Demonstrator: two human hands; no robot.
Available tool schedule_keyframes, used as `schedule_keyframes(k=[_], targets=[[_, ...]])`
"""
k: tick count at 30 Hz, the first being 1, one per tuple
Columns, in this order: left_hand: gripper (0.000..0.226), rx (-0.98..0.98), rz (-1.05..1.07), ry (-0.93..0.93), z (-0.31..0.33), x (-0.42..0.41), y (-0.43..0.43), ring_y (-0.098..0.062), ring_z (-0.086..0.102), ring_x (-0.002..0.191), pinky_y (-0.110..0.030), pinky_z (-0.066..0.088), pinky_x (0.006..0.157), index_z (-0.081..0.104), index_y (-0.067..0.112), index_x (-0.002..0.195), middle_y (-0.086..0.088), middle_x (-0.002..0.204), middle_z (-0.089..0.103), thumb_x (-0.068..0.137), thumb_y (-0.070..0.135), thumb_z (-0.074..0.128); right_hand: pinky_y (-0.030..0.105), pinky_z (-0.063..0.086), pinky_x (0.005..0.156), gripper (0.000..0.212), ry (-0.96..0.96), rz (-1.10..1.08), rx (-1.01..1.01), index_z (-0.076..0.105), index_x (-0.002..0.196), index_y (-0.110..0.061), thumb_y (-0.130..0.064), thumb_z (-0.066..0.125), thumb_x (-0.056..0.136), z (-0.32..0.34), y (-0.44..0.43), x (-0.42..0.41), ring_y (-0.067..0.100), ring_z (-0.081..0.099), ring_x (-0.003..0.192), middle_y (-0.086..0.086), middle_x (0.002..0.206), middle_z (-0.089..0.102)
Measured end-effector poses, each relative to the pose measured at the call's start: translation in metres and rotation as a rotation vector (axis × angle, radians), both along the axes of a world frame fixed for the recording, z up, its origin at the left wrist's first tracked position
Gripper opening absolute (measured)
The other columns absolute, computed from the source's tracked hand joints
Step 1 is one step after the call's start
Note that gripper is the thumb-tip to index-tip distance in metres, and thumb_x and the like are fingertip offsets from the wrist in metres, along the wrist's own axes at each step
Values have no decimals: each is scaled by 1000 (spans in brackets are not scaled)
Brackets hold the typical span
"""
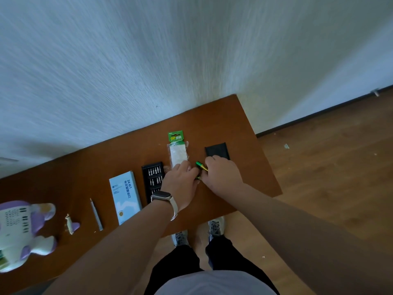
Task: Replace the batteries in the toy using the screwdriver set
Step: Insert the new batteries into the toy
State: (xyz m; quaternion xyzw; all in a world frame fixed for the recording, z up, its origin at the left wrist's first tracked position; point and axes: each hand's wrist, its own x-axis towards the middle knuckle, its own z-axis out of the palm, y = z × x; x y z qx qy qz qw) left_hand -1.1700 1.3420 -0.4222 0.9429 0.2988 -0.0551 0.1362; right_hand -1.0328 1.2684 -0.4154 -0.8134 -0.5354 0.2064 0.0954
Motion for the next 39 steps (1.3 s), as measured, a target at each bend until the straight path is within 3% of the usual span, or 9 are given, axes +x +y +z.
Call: schedule_keyframes(k=[4,7,9,11,20,26,30,35,39], targets=[[17,-9,28,-33,6,0,3,-30,59,86,-40,53,65,68,17,102,-8,105,61,87,24,71,31,40,57,18,60,-58,21,48,83,-18,-33,54,91,9,-10,3,16,48,67,-2,76,46],[16,-13,81,-76,15,-4,3,-29,59,87,-39,54,66,69,15,101,-6,103,65,87,22,72,25,30,52,18,121,-83,23,46,84,-20,-33,54,93,17,-17,6,13,45,64,-3,75,46],[16,-54,132,-114,25,-10,0,-27,60,94,-35,52,73,69,13,105,-5,105,67,90,21,70,22,27,50,17,156,-96,39,46,84,-21,-33,54,94,24,-20,7,11,43,62,-4,74,47],[18,-130,233,-146,36,-19,-5,-22,60,99,-28,46,77,68,14,110,-3,107,68,94,21,66,22,33,50,14,181,-99,56,51,87,-21,-33,53,95,32,-22,6,10,47,62,-4,75,51],[13,-380,676,-422,79,-80,-20,-2,59,85,-19,47,71,60,30,100,14,88,62,93,22,67,38,54,62,16,284,-47,106,60,92,-17,-33,57,93,67,-7,-22,16,59,70,-1,81,61],[9,-376,863,-565,93,-119,-15,0,57,81,-10,43,62,59,26,97,16,86,60,95,20,66,29,52,64,17,277,91,144,60,101,-21,-36,58,93,84,17,-73,9,55,74,-7,87,59],[9,-366,911,-600,95,-157,-7,-7,63,83,-19,49,64,59,30,99,17,89,63,95,28,66,26,44,57,17,272,178,154,59,101,-20,-35,57,94,98,35,-110,9,51,68,-8,81,54],[8,-345,918,-635,109,-215,0,-8,62,79,-14,48,58,60,25,99,11,88,65,95,29,64,18,36,54,11,234,231,141,54,94,-26,-36,57,94,114,54,-165,8,51,71,-13,82,52],[9,-268,911,-708,115,-265,6,-8,61,77,-32,55,67,63,27,98,11,83,64,92,24,68,18,37,58,15,259,232,149,60,100,-23,-36,59,92,123,64,-216,5,51,71,-13,85,55]])
